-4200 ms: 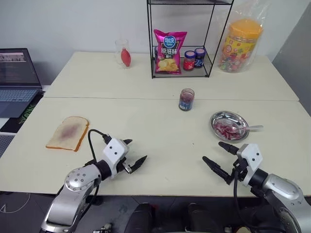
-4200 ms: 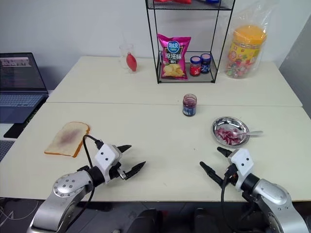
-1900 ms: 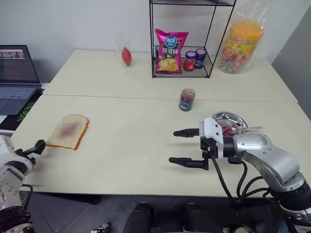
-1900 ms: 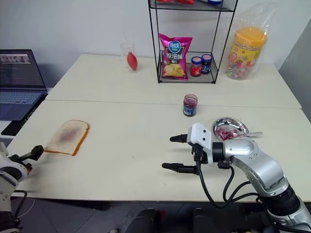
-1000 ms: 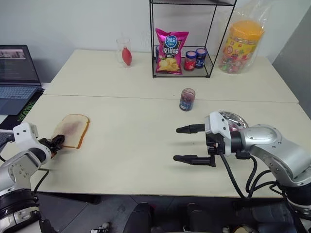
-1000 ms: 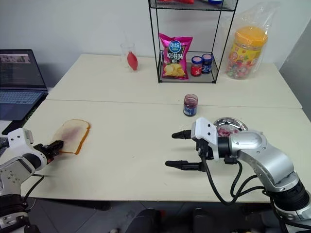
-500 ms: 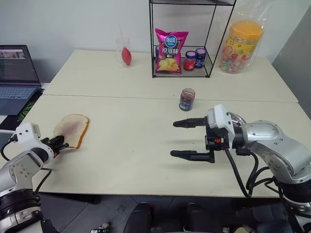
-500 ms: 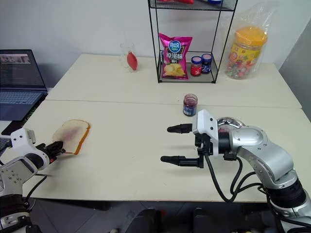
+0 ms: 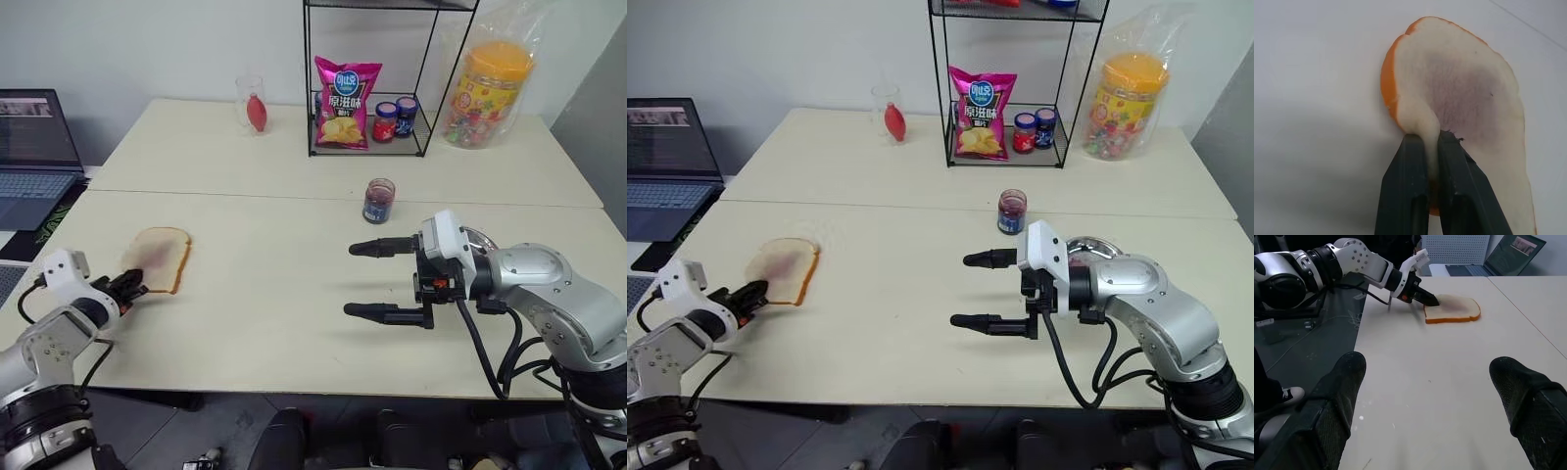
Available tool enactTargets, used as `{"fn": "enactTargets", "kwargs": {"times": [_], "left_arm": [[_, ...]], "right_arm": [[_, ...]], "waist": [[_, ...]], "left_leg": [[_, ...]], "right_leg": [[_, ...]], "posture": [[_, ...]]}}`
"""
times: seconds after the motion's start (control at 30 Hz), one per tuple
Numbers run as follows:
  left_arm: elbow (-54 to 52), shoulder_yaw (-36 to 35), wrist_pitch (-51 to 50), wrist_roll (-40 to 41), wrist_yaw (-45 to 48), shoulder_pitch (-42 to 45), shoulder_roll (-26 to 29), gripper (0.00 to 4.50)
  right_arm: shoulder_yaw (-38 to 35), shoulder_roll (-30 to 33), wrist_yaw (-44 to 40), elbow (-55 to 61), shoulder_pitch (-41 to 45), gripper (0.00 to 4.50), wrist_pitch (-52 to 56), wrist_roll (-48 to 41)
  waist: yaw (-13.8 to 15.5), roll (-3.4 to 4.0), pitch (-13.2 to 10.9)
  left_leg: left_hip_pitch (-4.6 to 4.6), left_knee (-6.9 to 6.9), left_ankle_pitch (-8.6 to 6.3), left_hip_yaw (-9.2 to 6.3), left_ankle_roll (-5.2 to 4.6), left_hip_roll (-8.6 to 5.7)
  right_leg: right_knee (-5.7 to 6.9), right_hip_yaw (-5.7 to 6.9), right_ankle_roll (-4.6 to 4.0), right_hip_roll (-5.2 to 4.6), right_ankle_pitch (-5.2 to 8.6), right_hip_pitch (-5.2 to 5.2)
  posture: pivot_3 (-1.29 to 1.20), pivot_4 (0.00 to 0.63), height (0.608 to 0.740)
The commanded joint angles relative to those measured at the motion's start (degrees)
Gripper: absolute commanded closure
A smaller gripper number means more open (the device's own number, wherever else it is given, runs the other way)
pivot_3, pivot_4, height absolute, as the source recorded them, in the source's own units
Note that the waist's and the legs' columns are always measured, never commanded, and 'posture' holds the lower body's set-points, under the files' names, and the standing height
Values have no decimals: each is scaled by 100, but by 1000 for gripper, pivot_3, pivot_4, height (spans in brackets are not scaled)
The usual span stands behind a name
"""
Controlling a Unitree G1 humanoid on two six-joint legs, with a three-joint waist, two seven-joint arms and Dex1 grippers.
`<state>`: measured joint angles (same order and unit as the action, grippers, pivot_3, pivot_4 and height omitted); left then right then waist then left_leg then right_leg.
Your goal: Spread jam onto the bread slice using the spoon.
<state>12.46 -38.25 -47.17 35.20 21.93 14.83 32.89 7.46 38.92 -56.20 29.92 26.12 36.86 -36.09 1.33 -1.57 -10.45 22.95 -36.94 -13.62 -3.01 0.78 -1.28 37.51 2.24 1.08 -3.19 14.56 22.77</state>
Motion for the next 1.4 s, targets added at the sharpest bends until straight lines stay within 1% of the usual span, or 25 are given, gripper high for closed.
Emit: {"fn": "enactTargets", "kwargs": {"times": [0.03,0.13,0.27,0.4,0.57,0.7,0.77,0.97,1.17,1.2,1.23,1.27,1.4], "left_arm": [[-876,-242,-246,596,-122,-77,-248,4498],[-1510,-131,-596,968,-307,-203,-548,4498],[-2495,219,-1136,1535,-780,-297,-1154,4498],[-2958,410,-1450,1897,-1103,-371,-1473,4498],[-3746,1181,-2022,2519,-1622,-747,-2156,4498],[-3821,1594,-2218,2847,-1821,-762,-2353,4498],[-3805,1756,-2182,2794,-1874,-759,-2355,4498],[-3490,2376,-2045,2580,-1998,-559,-2611,4498],[-3467,2645,-2098,2469,-2068,-601,-2514,4498],[-3486,2650,-2073,2435,-2113,-609,-2512,3898],[-3518,2665,-2050,2389,-2136,-619,-2486,3753],[-3540,2661,-2022,2367,-2154,-629,-2475,3490],[-3687,2467,-2070,2612,-2234,-756,-2451,2678]], "right_arm": [[-203,88,-47,96,11,0,-71,-70],[-249,183,-73,119,-30,0,-49,-87],[-437,504,-174,208,-278,0,4,-138],[-572,787,-241,268,-525,0,-19,-148],[-953,1620,-668,354,-1366,0,-220,58],[-1051,1718,-685,383,-1485,0,-263,41],[-1053,1721,-667,404,-1498,0,-267,47],[-1123,1717,-555,482,-1522,0,-208,28],[-1156,1722,-506,545,-1559,0,-160,6],[-1165,1725,-498,550,-1571,0,-156,5],[-1175,1728,-493,559,-1586,0,-154,3],[-1184,1731,-491,566,-1599,0,-154,0],[-1220,1735,-476,608,-1666,0,-143,-23]], "waist": [[-2,-1,0],[0,-1,0],[15,-2,-1],[8,-5,-3],[4,-6,-4],[4,-5,-6],[5,-5,-6],[14,-5,-6],[9,-5,-6],[11,-5,-6],[13,-5,-6],[13,-5,-6],[11,-5,-6]], "left_leg": [[2,1,0,0,0,0],[8,3,-1,1,2,0],[10,0,-1,2,1,-1],[8,-3,-1,1,1,-2],[-2,0,-1,4,0,-2],[-13,-3,-1,3,-2,0],[-16,-6,-1,-1,-2,-1],[-10,-4,-1,-2,-3,-5],[-10,-2,-1,-2,-3,-6],[-10,-1,-1,-3,-3,-6],[-10,-2,-1,-4,-3,-6],[-10,-2,-1,-4,-3,-6],[-9,-3,-1,-3,-3,-6]], "right_leg": [[0,1,0,0,0,3],[0,1,0,1,0,11],[-1,1,1,1,0,8],[-7,1,6,5,-3,-2],[-11,1,13,7,3,-15],[-20,2,32,15,10,-33],[-28,3,37,15,7,-43],[-41,2,41,15,5,-44],[-44,2,41,15,5,-44],[-43,2,41,15,5,-43],[-43,3,41,15,5,-44],[-43,3,41,15,5,-44],[-45,2,42,15,5,-44]], "posture": [[0,150,740],[0,150,740],[0,150,740],[0,150,740],[0,150,740],[0,150,740],[0,150,740],[0,150,740],[0,150,740],[0,150,740],[0,150,740],[0,150,740],[0,150,740]]}}
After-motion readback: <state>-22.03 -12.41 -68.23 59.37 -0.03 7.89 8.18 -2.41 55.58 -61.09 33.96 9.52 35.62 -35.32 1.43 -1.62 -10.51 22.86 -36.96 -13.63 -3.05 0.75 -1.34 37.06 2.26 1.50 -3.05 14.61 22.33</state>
